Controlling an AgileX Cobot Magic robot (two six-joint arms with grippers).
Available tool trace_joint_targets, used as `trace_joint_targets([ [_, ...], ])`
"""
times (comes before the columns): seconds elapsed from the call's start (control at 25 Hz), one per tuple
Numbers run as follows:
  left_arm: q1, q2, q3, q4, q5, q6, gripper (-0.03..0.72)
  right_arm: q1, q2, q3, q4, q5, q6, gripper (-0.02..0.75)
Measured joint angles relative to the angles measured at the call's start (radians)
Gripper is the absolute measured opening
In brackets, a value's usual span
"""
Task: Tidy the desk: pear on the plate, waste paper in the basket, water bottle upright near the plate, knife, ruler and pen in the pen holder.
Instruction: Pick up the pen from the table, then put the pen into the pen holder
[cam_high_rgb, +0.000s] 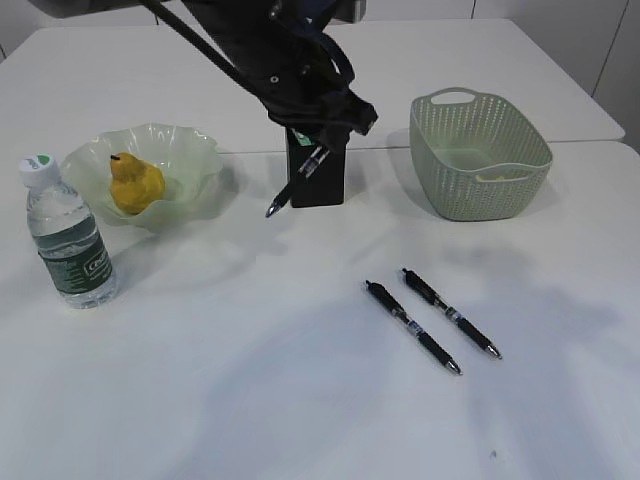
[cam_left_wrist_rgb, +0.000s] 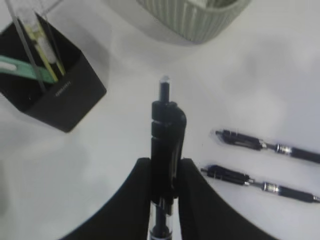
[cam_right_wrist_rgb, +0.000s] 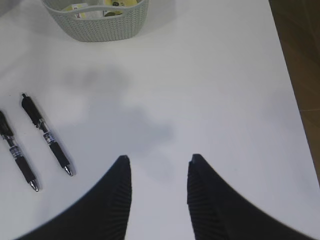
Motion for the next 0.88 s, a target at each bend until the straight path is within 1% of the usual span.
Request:
trace_joint_targets([
  [0.24, 0.000, -0.010, 0.000, 0.009, -0.164, 0.000, 0.090, 0.000, 0.000, 0.000, 0.000, 0.000, 0.000, 0.314],
  [0.56, 0.005, -0.010, 0.000, 0.036, -0.307, 0.000, 0.089, 0.000, 0.000, 0.000, 0.000, 0.000, 0.000, 0.314],
  [0.72, 0.031, -0.010, 0.000, -0.004, -0.370, 0.000, 0.089, 0.000, 0.000, 0.000, 0.000, 0.000, 0.000, 0.314],
  [0.88, 0.074, -0.010, 0.000, -0.062, -0.414, -0.001, 0.089, 0.000, 0.000, 0.000, 0.000, 0.000, -0.002, 0.314],
])
